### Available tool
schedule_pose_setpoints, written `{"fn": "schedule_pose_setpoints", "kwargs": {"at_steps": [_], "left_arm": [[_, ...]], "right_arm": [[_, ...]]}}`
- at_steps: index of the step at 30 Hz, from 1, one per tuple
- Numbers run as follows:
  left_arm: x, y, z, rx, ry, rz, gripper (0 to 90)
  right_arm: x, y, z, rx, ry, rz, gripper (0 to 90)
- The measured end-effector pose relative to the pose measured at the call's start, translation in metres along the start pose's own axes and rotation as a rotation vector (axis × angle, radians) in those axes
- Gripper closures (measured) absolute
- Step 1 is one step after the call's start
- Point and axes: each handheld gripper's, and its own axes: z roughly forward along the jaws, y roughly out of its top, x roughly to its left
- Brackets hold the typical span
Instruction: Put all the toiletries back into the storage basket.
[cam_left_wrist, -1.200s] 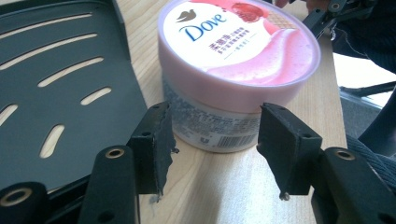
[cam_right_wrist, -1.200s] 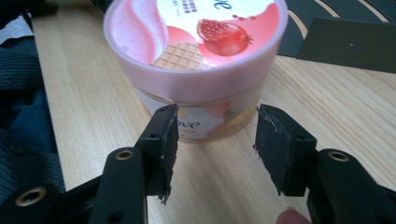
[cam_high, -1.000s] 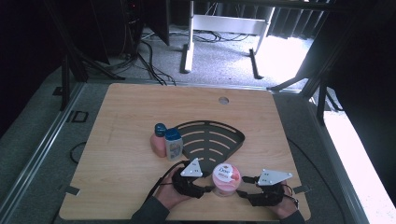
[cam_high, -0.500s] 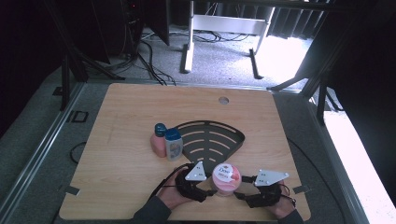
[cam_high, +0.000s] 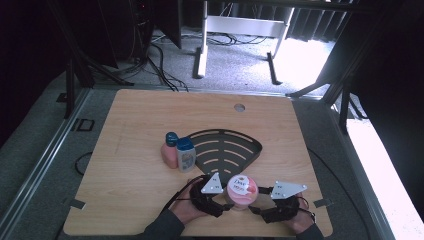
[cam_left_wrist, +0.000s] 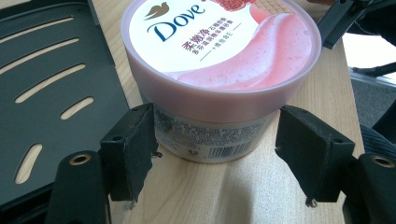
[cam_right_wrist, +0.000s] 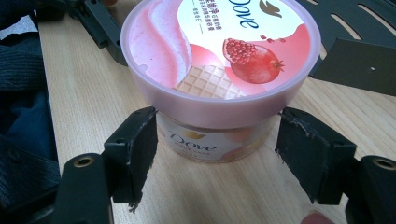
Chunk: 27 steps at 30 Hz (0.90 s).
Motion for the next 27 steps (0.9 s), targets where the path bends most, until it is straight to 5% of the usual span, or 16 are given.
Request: {"fn": "schedule_pose_setpoints", "kwargs": {"at_steps": [10, 27], "left_arm": [[-0.0016, 0.0031, 0.0009, 0.009, 0.026, 0.041, 25.8], [-0.0037, 0.0034, -0.0009, 0.018, 0.04, 0.026, 25.9]], "right_arm": [[0.0014, 0.0023, 0.0015, 0.004, -0.015, -0.016, 27.6], [0.0031, 0.0053, 0.0031, 0.016, -0.02, -0.009, 27.2]]}}
